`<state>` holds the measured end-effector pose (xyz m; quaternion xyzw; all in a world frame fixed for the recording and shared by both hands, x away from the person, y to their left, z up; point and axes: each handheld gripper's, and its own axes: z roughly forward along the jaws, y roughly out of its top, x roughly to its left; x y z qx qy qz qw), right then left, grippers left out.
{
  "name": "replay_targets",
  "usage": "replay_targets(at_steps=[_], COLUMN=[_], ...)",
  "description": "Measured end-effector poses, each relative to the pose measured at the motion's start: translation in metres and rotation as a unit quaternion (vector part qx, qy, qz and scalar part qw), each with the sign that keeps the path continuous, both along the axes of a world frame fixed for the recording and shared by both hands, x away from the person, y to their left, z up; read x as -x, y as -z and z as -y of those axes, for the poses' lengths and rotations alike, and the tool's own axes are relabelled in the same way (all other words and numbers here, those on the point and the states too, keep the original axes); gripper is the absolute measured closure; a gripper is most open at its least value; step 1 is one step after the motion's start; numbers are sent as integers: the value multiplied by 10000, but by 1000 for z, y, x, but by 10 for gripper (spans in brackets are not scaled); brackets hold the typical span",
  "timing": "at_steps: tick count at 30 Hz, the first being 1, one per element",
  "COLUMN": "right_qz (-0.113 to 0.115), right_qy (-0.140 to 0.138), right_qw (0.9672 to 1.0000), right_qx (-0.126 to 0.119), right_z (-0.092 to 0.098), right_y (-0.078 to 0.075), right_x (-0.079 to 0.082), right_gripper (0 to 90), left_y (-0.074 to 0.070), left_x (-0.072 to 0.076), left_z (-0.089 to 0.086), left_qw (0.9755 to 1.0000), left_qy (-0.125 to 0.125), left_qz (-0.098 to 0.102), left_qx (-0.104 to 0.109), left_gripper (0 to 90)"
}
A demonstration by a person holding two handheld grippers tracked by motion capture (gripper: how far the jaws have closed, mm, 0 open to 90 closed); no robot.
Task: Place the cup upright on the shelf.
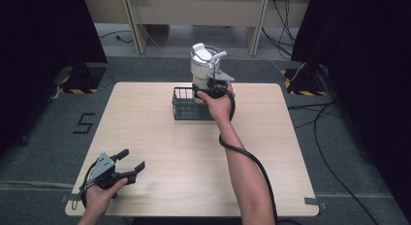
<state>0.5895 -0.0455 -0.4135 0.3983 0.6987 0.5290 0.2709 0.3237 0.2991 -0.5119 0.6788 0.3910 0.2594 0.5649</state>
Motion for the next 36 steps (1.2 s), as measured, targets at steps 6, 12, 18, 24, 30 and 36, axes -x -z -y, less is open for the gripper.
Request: replay_targets(at_steps=[6, 12, 18, 24, 30, 36], right_qz=[-74, -116, -162, -197, -269, -304], right_qy=[25, 50, 35, 23, 51, 64], right_qw=[10000, 9999, 9998, 9998, 9996, 9995], right_qx=[19, 38, 53, 71, 104, 51], right_z=[1, 1, -2, -5, -7, -7], right_y=[9, 14, 19, 23, 30, 34], right_x=[-2, -4, -6, -7, -9, -11], right_gripper=[113, 113, 113, 113, 113, 112], left_y=[0, 0, 0, -1, -1, -1], left_x=[0, 0, 0, 1, 1, 1], left_z=[0, 0, 0, 0, 0, -1], left_qw=[10000, 10000, 10000, 10000, 10000, 10000], left_qy=[9, 7, 12, 19, 18, 24], left_qz=[-2, -1, -1, 7, 14, 15], left_qx=[-11, -5, -10, -13, -7, 6], left_gripper=[146, 146, 146, 146, 146, 146])
